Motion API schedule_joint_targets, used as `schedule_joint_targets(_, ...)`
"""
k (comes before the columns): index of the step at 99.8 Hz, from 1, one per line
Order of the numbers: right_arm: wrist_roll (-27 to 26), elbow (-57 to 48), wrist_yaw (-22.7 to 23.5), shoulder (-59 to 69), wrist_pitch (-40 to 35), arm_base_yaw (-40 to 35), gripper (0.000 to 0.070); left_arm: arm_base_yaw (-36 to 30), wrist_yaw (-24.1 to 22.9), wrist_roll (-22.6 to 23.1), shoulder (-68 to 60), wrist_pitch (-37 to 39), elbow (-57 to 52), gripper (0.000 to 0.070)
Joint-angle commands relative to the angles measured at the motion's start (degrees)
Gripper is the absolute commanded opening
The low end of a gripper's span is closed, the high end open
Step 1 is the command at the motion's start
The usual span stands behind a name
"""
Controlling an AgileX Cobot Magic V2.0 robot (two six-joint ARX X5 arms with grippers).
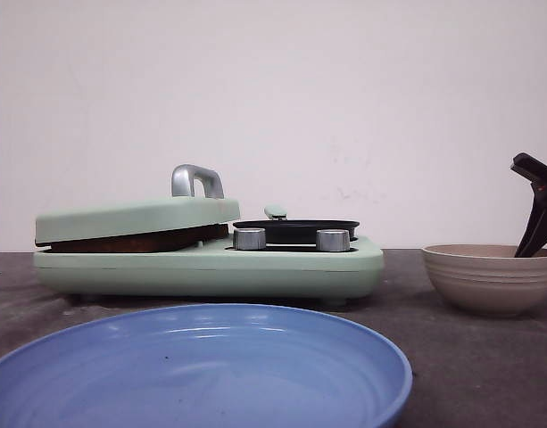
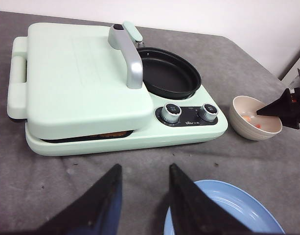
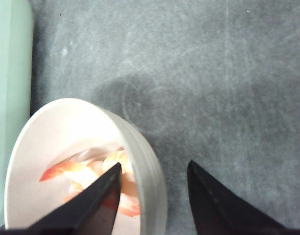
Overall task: Make breakfast with bread and shrimp
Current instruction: 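Grasp the cream bowl rim with the right gripper and lift it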
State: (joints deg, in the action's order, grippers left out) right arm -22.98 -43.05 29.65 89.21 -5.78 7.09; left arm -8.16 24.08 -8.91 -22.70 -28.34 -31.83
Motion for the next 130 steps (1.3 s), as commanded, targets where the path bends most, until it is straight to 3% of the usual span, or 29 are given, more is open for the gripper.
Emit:
schedule_joint_targets(1,-0.4,-0.9,-0.1,1.5,0.3,-0.2,0.0255,-0.2,-0.1,0.7,-0.1,0.4,-0.2,0.0116)
schedule_joint_targets(22,-0.4,-1.0,-0.5,3.9,0.2,-1.1,0.0254,-0.2,-0.1,0.7,-0.1,0.4,-0.2,0.0116)
schedule_joint_targets(49,0.8,-1.0,-4.3,4.4,0.7,-2.2,0.0242,-0.2,-0.1,0.7,-0.1,0.2,-0.2,0.0116)
schedule_joint_targets(60,1.6,-1.0,-4.6,4.4,0.7,-2.2,0.0148,-0.2,-0.2,1.2,-0.1,-0.2,-0.2,0.0115)
schedule_joint_targets(72,2.4,-1.0,-4.7,4.4,0.7,-2.2,0.0000,-0.2,-0.3,1.8,-0.1,-0.5,-0.2,0.0115)
schedule_joint_targets(130,2.6,-6.0,-1.1,1.7,0.7,-2.7,0.0000,-0.2,-0.3,1.7,-0.1,-0.5,-0.2,0.0115)
